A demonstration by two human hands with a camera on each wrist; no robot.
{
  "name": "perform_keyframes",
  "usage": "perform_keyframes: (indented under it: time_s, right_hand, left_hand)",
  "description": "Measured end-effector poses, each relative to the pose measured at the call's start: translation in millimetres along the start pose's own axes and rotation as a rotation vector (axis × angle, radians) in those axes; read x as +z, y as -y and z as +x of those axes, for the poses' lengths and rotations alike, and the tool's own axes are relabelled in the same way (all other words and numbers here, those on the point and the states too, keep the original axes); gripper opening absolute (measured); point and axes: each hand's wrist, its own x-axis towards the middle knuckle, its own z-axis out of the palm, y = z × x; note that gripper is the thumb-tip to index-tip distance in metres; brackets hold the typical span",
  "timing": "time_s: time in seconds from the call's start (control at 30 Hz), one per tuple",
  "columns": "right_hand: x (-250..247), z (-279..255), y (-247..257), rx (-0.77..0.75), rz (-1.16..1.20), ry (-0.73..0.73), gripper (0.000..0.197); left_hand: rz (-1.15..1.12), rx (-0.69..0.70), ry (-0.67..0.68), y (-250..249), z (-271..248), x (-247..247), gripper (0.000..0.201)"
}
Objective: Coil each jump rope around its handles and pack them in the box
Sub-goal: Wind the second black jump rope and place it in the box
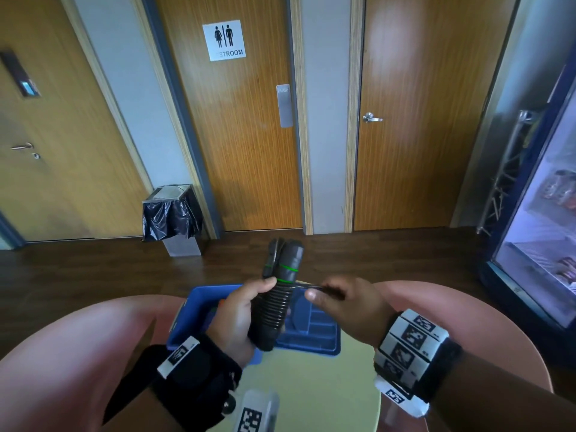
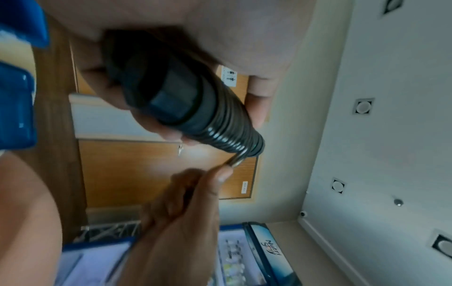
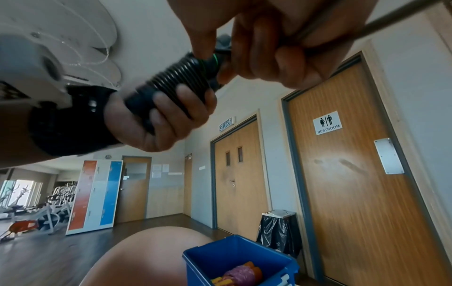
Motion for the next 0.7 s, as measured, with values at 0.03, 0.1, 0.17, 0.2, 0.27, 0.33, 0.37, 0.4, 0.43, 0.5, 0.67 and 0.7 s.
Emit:
perform_keyframes:
  time_s: [0.03, 0.1, 0.17, 0.2, 0.27, 0.33, 0.37, 0.4, 0.43, 0.5, 0.67, 0.7]
  right_hand:
    - [2, 0, 0, -0.039, 0.025, -0.015, 0.047]
    - [4, -2, 3, -0.102, 0.158, -0.015, 0.056]
    - [4, -4, 9, -0.134, 0.279, 0.022, 0.07]
    - [3, -3, 12, -0.141, 0.299, 0.035, 0.073]
    - [1, -2, 16, -0.136, 0.247, 0.03, 0.061]
    - [-6, -3, 23, -0.139, 0.037, 0.01, 0.035]
    - [-10, -5, 26, -0.154, -0.089, 0.011, 0.024]
    - [-14, -8, 28, -0.18, -0.21, 0.006, 0.023]
    - [-16, -10, 30, -0.218, -0.325, -0.016, 0.028]
    - [-16, -8, 34, -0.297, -0.414, -0.053, 0.025]
    - [-7, 6, 25, -0.295, -0.08, -0.065, 0.033]
    - [-7, 6, 25, -0.287, -0.024, -0.035, 0.034]
  left_hand:
    - [-0.036, -0.039, 0.03, 0, -5, 4, 0.034]
    - [-0.091, -0.107, 0.096, 0, -13, 9, 0.036]
    - [-0.116, -0.107, 0.12, -2, -17, 11, 0.037]
    - [-0.115, -0.085, 0.111, -3, -17, 11, 0.037]
    - [-0.107, -0.028, 0.072, -7, -16, 10, 0.036]
    - [-0.097, 0.02, 0.024, -12, -14, 9, 0.037]
    - [-0.095, 0.036, 0.004, -14, -14, 7, 0.036]
    - [-0.098, 0.045, -0.006, -16, -13, 6, 0.035]
    - [-0.104, 0.048, -0.008, -17, -13, 5, 0.034]
    - [-0.103, 0.052, -0.003, -18, -13, 5, 0.033]
    - [-0.066, 0.069, -0.003, -18, -8, 9, 0.033]
    - [-0.066, 0.068, 0.006, -19, -7, 9, 0.033]
